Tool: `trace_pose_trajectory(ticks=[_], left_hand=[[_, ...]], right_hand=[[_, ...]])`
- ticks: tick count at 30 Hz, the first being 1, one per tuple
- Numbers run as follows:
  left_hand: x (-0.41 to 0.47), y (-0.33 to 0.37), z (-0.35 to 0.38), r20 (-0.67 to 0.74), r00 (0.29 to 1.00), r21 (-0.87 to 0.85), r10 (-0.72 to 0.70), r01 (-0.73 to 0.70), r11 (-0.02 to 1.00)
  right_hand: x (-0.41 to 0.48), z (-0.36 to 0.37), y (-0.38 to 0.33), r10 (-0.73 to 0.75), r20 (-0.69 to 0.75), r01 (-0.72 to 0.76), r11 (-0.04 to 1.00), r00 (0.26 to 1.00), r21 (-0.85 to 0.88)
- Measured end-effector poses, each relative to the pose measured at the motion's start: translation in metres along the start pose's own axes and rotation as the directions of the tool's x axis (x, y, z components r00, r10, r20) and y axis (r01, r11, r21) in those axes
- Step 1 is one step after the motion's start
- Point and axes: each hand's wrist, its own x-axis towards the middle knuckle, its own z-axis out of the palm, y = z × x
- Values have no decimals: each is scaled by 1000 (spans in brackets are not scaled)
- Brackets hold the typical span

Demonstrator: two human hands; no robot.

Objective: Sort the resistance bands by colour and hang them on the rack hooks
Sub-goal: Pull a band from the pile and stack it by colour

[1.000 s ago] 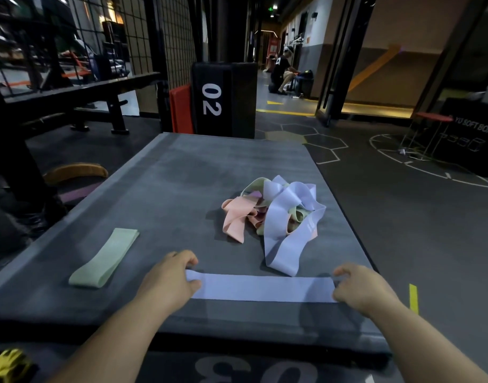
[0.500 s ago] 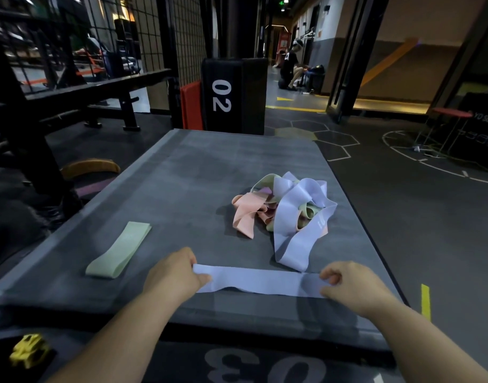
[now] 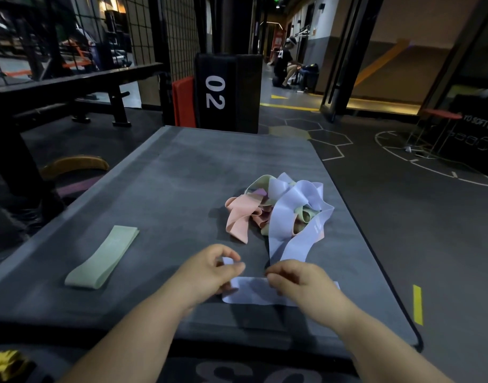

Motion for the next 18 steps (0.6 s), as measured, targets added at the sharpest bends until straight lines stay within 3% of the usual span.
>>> trace_pose_trajectory(ticks=[6,9,11,13,15,18], left_hand=[[1,-5,22,222,973,187,65,-108,976],[1,-6,23,182,967,402,179,-239,884],[-1,-5,21,139,944,616,299,-319,720],[-1,-6,20,132,948,748,290,-287,599],[0,-10,22,134,968,790,212,-233,566],[2,-16,25,134,969,773,207,-233,590]], right_hand=[[5,15,-2,13,14,-14,994,1000,109],[8,14,4,36,-48,-35,999,998,25],[9,11,6,39,-80,-38,999,996,11],[9,4,9,72,-81,-66,996,994,66],[8,-3,13,109,-69,-101,990,992,103],[6,-17,17,175,-77,-161,974,982,159]])
